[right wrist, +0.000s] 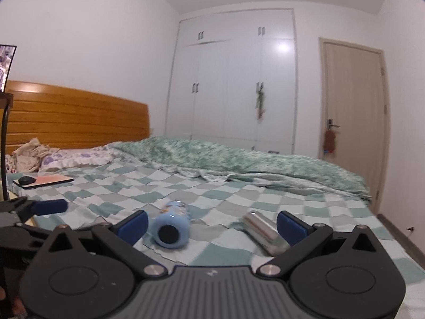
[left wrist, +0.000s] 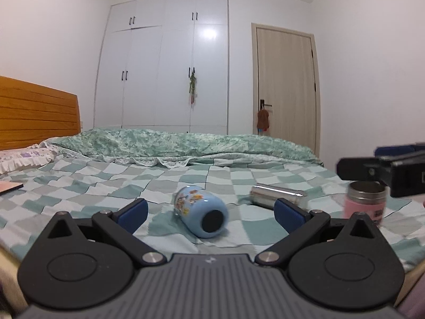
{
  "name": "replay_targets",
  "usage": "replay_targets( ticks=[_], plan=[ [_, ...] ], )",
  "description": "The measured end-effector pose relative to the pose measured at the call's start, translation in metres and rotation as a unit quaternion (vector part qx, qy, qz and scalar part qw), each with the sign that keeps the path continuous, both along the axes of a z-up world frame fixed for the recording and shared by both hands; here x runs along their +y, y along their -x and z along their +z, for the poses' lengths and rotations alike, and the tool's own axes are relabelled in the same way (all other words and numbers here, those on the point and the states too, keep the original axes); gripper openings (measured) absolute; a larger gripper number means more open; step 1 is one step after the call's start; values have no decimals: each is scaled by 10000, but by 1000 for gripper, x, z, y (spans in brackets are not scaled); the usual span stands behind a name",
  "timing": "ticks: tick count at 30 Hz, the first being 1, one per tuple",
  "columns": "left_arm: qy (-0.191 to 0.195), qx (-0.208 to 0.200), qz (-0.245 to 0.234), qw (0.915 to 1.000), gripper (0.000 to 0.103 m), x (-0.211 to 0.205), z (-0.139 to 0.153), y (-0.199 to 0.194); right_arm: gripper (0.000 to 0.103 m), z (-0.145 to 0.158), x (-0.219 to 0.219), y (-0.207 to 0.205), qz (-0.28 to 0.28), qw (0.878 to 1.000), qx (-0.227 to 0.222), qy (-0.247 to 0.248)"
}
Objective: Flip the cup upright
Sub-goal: 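Reach the right tool down and grasp the lying light-blue sticker cup, then lift the blue cup with the right tool and carry it toward the left tool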
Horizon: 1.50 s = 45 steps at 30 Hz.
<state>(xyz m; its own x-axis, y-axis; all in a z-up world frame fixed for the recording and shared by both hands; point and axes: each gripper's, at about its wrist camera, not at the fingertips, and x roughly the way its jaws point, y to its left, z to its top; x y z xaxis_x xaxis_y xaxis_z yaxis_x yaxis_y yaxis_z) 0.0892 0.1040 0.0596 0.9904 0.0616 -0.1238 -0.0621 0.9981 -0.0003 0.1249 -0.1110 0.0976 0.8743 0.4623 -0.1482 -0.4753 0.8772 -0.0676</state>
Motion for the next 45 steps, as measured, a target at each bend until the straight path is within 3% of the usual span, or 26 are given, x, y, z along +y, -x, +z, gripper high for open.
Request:
replay_targets(
  ticks=[10, 18, 25, 29, 31, 36, 45],
  plan=[
    [-116, 367, 139, 9992, 103, 67, -1, -66, 103, 10, 105, -91, 259, 9949, 811, 538],
    [-116, 728, 239, 9970, 103, 108, -11, -116, 102, -1, 177, -159, 181, 9823, 1520, 1082],
    [-134, 1227, 480, 9912, 103, 133, -28, -153, 99, -22, 208, -225, 4, 9654, 2275, 1272],
    [-71, 1382, 530, 9890, 103, 140, -35, -160, 97, -46, 222, -264, -50, 9477, 2913, 1306],
    [-92, 1406, 540, 9885, 103, 140, -36, -160, 84, -60, 227, -277, 25, 9353, 3284, 1319],
    [-104, 1371, 566, 9889, 103, 134, -29, -142, 83, -62, 203, -265, 130, 9382, 3387, 701],
    [-172, 1216, 476, 9913, 103, 100, -2, -66, 83, -30, 143, -164, 116, 9417, 3348, 299]
  ],
)
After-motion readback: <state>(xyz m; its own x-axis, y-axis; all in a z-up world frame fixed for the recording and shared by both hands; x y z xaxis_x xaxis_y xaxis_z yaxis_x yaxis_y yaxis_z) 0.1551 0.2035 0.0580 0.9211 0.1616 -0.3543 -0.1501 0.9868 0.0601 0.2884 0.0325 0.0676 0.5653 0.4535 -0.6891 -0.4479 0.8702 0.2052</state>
